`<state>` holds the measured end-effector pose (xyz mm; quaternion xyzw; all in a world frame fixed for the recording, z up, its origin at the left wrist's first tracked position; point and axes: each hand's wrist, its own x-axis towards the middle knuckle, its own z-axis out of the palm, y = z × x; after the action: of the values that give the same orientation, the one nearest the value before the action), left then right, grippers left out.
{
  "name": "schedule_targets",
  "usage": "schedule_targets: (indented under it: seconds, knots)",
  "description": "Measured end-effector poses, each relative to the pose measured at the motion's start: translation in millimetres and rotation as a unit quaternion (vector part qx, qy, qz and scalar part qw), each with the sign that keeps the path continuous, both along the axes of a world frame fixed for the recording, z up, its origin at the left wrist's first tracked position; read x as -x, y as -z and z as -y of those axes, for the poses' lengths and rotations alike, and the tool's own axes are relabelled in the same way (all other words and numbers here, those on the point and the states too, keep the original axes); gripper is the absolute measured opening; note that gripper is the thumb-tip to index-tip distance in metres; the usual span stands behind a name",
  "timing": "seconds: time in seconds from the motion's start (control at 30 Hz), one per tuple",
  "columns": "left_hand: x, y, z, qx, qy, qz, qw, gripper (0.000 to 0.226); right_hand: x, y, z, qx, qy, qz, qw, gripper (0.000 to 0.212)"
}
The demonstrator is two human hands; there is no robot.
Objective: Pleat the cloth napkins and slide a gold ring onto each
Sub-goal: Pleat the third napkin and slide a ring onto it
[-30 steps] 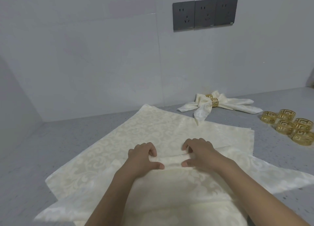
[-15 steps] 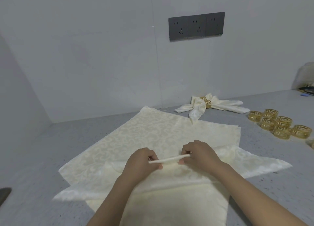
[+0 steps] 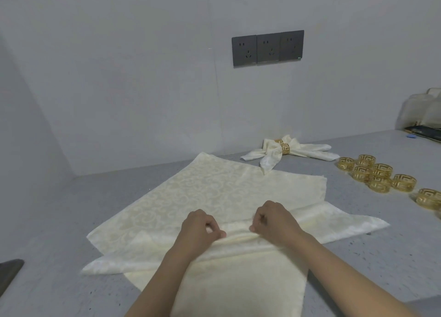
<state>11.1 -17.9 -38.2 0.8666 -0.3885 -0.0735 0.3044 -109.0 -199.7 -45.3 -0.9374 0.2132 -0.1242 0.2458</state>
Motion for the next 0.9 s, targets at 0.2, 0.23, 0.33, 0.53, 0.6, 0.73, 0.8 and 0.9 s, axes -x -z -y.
schedule_targets:
  seconds: [0.2,0.23,0.33,0.53,0.6,0.73,0.8,0.9]
  knots:
    - [-4,-3,-3,-0.024,0.009,-0.034,0.999,0.027,-4,-7,4,0.077,-0.005,-0.092,0.993,0.047]
    - [-4,-6,-2,-0.033,0.013,-0.037,0.999,0.026,-5,-10,3,0.086,-0.007,-0.101,0.991,0.043]
    - [-3,-15,3,-0.071,0.039,0.039,0.996,0.015,-4,-13,0,0.129,-0.013,-0.074,0.989,0.031]
    - [8,-10,-9,-0.009,0.028,0.045,0.999,0.023,21,-9,-6,0.101,-0.035,0.022,0.994,0.019]
    - [14,-8,-15,0.002,0.019,0.028,0.999,0.021,28,-8,-7,0.076,-0.048,0.033,0.995,0.018]
    - [22,-2,-24,-0.002,0.024,0.01,1.0,0.021,38,-8,-8,0.04,-0.072,-0.009,0.997,0.018]
    - [24,0,-28,-0.008,0.029,-0.002,1.0,0.02,42,-8,-5,-0.005,-0.082,-0.017,0.996,0.031]
    - [30,2,-33,0.004,0.025,0.024,0.999,0.035,46,-6,-7,-0.039,-0.081,0.015,0.996,0.056]
